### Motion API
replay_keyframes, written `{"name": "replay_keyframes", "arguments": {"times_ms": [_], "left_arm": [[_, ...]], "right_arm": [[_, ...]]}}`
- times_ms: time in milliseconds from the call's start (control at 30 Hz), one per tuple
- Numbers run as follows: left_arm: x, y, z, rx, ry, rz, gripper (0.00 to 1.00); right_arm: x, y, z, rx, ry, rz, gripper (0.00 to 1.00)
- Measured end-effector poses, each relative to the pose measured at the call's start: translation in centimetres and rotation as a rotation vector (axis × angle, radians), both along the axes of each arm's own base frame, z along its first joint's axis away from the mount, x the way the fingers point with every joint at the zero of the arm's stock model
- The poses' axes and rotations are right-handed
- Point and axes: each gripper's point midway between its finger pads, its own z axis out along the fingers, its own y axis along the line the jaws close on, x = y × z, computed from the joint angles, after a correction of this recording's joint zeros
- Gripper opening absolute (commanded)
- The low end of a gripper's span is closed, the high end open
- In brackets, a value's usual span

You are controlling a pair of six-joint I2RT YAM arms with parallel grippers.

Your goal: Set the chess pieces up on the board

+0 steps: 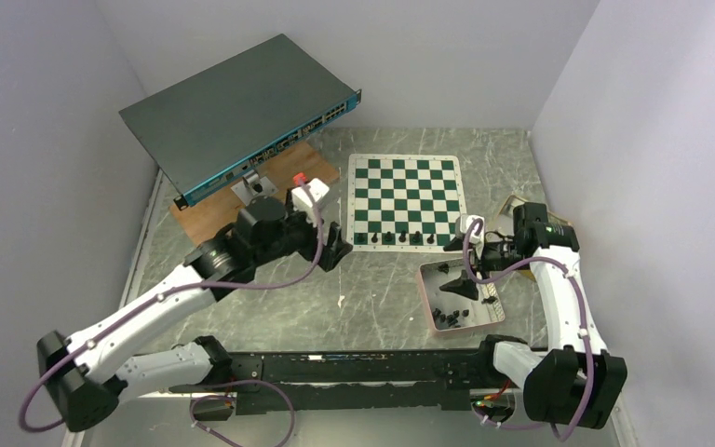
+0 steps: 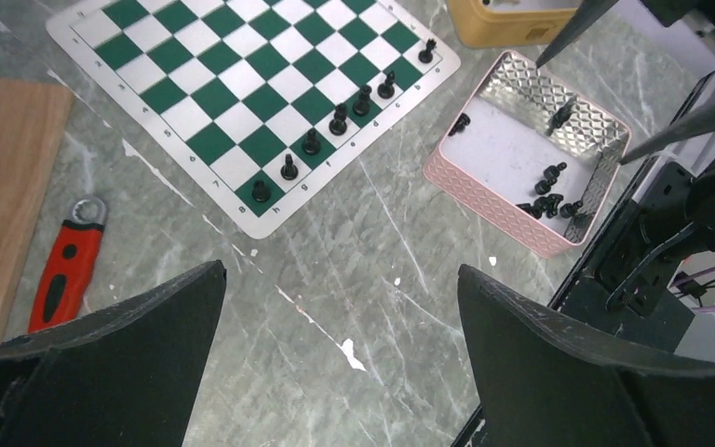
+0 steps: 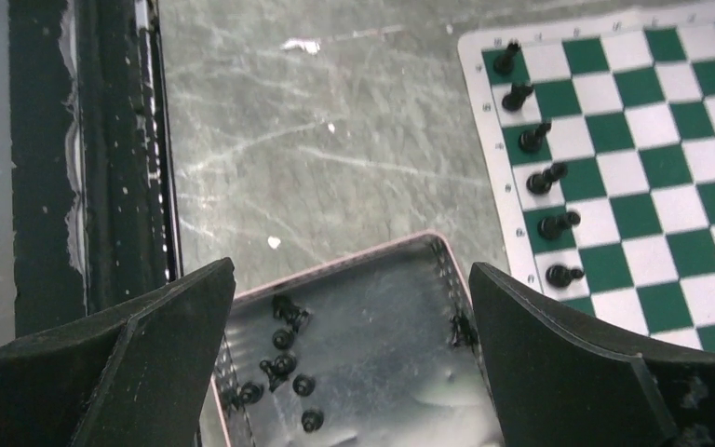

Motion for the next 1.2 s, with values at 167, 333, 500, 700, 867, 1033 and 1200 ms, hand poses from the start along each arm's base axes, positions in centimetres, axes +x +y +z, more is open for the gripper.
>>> {"name": "replay_keyframes", "arguments": {"times_ms": [167,333,500,700,867,1033,1200], "left_arm": [[-1.3,1.7,0.8,-0.069,-0.087,0.001,0.99],[-1.2,1.1,-0.6,-0.063,-0.069,-0.022,0.99],[-1.6,0.2,-2.1,-0.063,-0.015,-0.065,0.99],[-2.4,-0.7,-2.2,-0.107,0.014,-0.112,0.99],[-2.2,-1.3,-2.9,-0.103,0.037,-0.119,0.99],[-2.1,-1.9,-4.3,-0.08,0.068,-0.141,0.99],[-2.1,-1.9,-5.1,-0.048,0.078,-0.155,0.99]], "right_arm": [[0.5,-1.4,-1.4,-0.102,0.031,-0.038,1.0],[1.5,-3.3,-2.7,-0.2,0.046,-0.11,1.0],[1.6,-5.3,-4.1,-0.24,0.084,-0.189,0.99],[1.0,-6.4,-5.5,-0.28,0.106,-0.203,0.95],[0.1,-6.9,-6.9,-0.334,0.106,-0.12,0.81],[-0.3,-8.0,-9.0,-0.412,0.119,-0.022,0.7],[-1.6,-8.7,-10.9,-0.459,0.161,0.063,0.5]]}}
